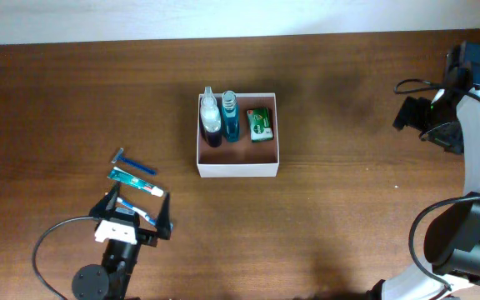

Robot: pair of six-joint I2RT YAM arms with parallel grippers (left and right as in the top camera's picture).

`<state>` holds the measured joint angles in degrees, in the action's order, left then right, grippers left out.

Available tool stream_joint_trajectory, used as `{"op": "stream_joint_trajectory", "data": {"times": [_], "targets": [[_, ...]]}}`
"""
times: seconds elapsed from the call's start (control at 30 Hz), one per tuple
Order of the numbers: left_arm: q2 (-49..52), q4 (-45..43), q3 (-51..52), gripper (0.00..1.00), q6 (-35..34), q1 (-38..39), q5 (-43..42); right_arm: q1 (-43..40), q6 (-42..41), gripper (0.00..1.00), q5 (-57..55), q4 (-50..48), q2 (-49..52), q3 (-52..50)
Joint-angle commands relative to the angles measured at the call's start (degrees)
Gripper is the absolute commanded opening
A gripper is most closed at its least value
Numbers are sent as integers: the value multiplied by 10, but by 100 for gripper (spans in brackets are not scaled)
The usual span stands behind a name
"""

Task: Pack container
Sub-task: 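Lower the left gripper onto the blue toothbrush beside the toothpaste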

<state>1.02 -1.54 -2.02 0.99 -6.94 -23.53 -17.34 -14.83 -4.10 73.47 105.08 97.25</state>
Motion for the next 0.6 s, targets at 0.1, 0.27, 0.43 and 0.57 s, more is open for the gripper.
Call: {"op": "stream_joint_trajectory", "data": {"times": [0.1, 0.27, 0.43, 0.57], "targets": [[0, 7, 3, 99, -19, -3, -83, -3, -5, 99, -11, 0, 3, -6], [0, 5, 3, 99, -19, -3, -88, -3, -5, 99, -11, 0, 3, -6], [0, 8, 3, 99, -19, -3, -88, -3, -5, 99, -11, 0, 3, -6], [0, 7, 1, 99, -14, -4, -62, -3, -5, 99, -11, 0, 3, -6]]}}
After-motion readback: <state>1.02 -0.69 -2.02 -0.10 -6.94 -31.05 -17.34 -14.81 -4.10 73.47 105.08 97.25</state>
